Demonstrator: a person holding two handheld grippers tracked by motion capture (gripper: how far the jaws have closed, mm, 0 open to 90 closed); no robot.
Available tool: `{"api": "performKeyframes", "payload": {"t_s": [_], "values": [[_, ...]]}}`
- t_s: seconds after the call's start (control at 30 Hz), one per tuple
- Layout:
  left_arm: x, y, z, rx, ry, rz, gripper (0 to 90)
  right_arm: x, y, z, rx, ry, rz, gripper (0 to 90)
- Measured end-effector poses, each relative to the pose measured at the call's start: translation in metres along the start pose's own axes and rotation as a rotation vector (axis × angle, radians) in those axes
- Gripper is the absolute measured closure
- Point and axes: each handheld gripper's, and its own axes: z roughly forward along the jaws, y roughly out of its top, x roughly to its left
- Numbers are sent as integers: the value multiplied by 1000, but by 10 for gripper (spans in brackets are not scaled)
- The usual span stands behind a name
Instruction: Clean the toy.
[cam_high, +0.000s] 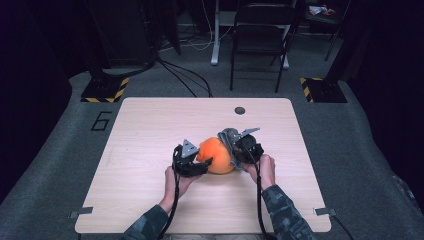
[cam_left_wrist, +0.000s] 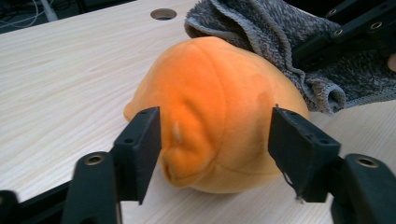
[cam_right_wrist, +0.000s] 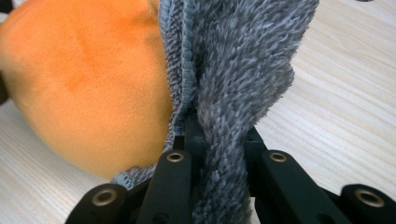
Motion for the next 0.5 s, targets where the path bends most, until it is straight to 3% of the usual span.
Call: {"api": "performKeyframes", "payload": {"t_s": [0.2, 0.4, 0.5], "values": [[1, -8, 14, 72, -23, 6, 329, -2, 0, 1, 4, 9, 7, 796], [0, -9, 15, 81, -26, 22, 564, -2, 0, 1, 3, 10, 5, 795], [-2, -9, 15, 77, -19, 29, 636, -1, 0, 0, 6, 7, 16, 795]]}}
